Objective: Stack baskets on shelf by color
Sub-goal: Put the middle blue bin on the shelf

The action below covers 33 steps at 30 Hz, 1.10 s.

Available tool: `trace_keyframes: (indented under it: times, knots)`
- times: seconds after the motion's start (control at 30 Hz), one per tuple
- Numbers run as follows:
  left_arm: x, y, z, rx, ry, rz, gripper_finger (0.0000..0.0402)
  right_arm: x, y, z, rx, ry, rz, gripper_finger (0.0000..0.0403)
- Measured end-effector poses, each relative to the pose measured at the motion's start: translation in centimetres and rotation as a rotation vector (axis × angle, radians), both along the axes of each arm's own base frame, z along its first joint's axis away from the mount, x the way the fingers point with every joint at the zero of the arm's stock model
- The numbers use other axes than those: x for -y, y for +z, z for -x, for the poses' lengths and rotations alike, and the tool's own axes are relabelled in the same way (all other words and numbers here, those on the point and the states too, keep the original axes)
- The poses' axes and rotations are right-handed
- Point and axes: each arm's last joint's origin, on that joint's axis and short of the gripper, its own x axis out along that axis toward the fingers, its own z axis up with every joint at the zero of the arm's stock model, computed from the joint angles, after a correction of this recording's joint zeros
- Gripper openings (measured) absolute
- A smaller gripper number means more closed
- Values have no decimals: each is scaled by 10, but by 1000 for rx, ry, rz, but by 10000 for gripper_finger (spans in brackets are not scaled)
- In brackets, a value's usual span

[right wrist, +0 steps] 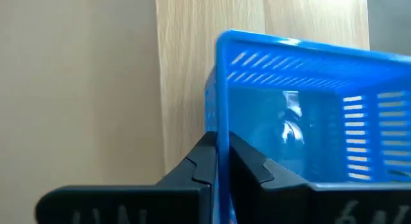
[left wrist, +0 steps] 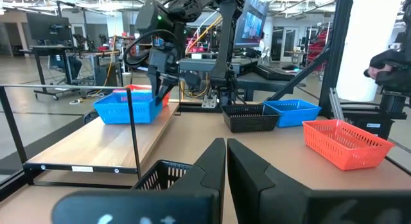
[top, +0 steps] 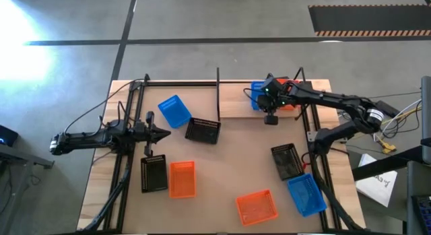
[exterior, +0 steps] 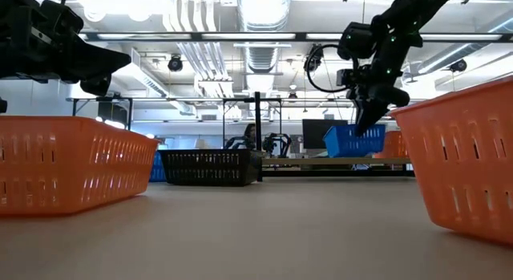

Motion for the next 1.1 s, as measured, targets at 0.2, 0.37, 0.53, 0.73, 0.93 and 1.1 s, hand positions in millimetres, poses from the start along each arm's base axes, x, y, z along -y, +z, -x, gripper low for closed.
trace_keyframes:
  times: [0.2,0.37,0.53,0.73,0.93,1.1]
  knots:
    - [0,0,0,0,0,0,0,2,1,0,-21,-24,53,78]
    - [0,0,0,0,0,0,0,2,2,1,-28,-25,72,110]
    - [0,0,0,0,0,0,0,2,2,1,-27,-26,73,117]
    - [0,0,0,0,0,0,0,-6,19,7,31,-25,99,102]
    - [0,0,0,0,0,0,0,-17,44,32,87,-128,104,88]
    - [0,0,0,0,0,0,0,-21,56,57,131,-363,65,73]
